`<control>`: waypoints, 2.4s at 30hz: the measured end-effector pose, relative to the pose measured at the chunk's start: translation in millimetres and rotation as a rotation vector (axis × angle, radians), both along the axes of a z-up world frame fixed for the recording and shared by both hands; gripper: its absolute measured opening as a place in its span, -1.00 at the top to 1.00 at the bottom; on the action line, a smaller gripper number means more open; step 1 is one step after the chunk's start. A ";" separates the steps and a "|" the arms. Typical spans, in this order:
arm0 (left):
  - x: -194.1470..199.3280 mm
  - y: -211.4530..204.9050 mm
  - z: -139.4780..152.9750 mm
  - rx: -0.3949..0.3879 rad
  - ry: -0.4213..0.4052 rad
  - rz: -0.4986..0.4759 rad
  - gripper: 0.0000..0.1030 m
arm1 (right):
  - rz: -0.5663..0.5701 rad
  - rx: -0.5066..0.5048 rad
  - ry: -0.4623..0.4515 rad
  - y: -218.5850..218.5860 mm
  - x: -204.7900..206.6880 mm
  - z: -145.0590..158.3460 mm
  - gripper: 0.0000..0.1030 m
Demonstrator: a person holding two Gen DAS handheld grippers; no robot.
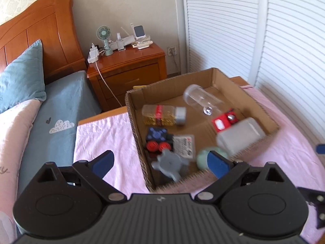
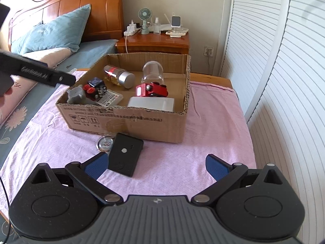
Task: Organize rigid objects
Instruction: 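Withdraw both open tools from the box, then move the left tool toward the clear tape roller while the right tool approaches the black case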
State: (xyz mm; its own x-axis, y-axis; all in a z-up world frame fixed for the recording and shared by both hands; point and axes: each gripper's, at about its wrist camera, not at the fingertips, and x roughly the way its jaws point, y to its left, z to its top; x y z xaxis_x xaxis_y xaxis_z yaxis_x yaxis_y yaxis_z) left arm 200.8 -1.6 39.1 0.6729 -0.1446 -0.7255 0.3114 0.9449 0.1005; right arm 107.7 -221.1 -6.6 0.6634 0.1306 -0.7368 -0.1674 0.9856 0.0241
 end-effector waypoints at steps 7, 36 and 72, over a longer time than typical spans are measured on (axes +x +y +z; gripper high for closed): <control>-50.5 -1.1 10.0 -0.010 0.010 0.004 -0.90 | 0.020 0.019 -0.021 6.9 -12.1 6.3 -1.00; -103.9 16.3 -71.2 -0.096 -0.063 0.202 -0.99 | 0.021 0.054 0.058 29.2 25.5 -56.7 -1.00; -92.5 20.0 -91.6 -0.142 0.019 0.228 -0.99 | -0.164 -0.042 0.073 -0.5 47.8 -93.2 -1.00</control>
State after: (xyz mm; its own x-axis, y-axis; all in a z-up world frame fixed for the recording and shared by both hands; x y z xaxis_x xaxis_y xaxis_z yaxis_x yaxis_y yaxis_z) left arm 108.3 18.3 -52.5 0.6864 -0.0923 -0.7214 0.0893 0.9951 -0.0423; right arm 155.5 -221.7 -99.8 0.6182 -0.0070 -0.7860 -0.0037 0.9999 -0.0118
